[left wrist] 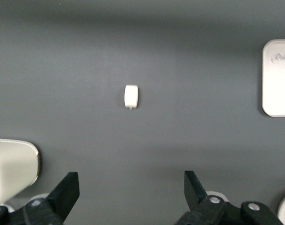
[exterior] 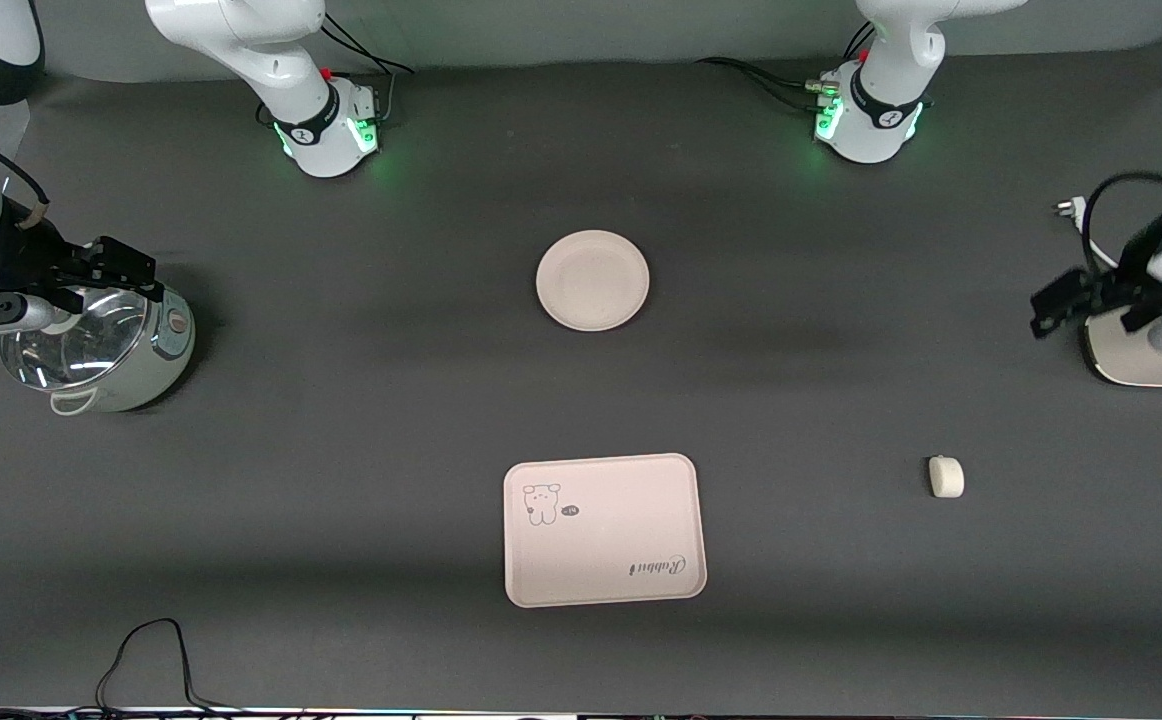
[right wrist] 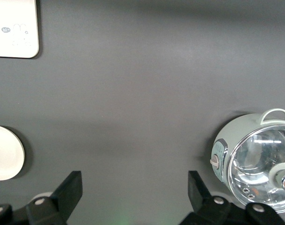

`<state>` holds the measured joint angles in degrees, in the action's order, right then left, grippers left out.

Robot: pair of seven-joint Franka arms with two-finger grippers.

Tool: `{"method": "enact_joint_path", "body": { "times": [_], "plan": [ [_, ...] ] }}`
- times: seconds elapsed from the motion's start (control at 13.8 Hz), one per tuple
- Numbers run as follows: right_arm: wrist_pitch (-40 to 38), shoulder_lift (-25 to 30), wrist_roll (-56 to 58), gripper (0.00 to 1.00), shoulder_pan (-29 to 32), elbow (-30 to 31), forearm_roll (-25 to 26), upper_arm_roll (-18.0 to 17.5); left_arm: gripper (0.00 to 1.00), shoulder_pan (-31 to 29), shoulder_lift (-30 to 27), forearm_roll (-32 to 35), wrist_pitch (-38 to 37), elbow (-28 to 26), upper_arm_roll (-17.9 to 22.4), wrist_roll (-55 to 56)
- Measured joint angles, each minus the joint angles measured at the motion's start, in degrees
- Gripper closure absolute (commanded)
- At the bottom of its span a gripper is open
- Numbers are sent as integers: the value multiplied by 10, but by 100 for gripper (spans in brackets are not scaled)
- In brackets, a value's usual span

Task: Place bun in plate and plate on tray
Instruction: 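Reach the left gripper down to the white bun, then grasp the bun with the left gripper while the right gripper advances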

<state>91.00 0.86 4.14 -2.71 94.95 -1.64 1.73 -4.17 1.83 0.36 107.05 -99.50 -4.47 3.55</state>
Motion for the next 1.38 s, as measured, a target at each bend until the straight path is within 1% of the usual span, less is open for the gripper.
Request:
{"method": "enact_joint_path", "body": {
  "times": [0.29, 0.44, 0.58, 0.73, 0.8, 0.95, 1.09, 1.16, 1.38],
  "plan": [
    [0, -3, 0, 0, 0, 2, 0, 0, 0, -16, 147, 12, 139, -4, 2, -23],
    [0, -12, 0, 0, 0, 2, 0, 0, 0, -18, 211, 16, 216, -4, 2, -31],
    [2, -32, 0, 0, 0, 0, 0, -1, 0, -17, 266, 23, 294, -4, 2, -42],
    [4, -72, 0, 0, -7, -15, 0, -4, 0, -18, 312, 37, 346, -3, 2, -47],
    [6, -104, 0, 0, -14, -30, 0, -5, 0, -18, 327, 41, 355, -3, 2, -49],
    [8, -183, 0, 0, -21, -65, 0, -7, 0, -25, 337, 45, 356, -4, 2, -60],
    [10, -235, 0, 0, -27, -93, 0, -8, 0, -31, 338, 46, 359, -10, 2, -66],
    [10, -245, 0, 0, -35, -100, 0, -8, 0, -31, 339, 46, 364, -15, 2, -66],
    [3, -247, 0, 0, -50, -106, 0, -11, 0, -31, 345, 46, 381, -27, -1, -66]
  ]
}}
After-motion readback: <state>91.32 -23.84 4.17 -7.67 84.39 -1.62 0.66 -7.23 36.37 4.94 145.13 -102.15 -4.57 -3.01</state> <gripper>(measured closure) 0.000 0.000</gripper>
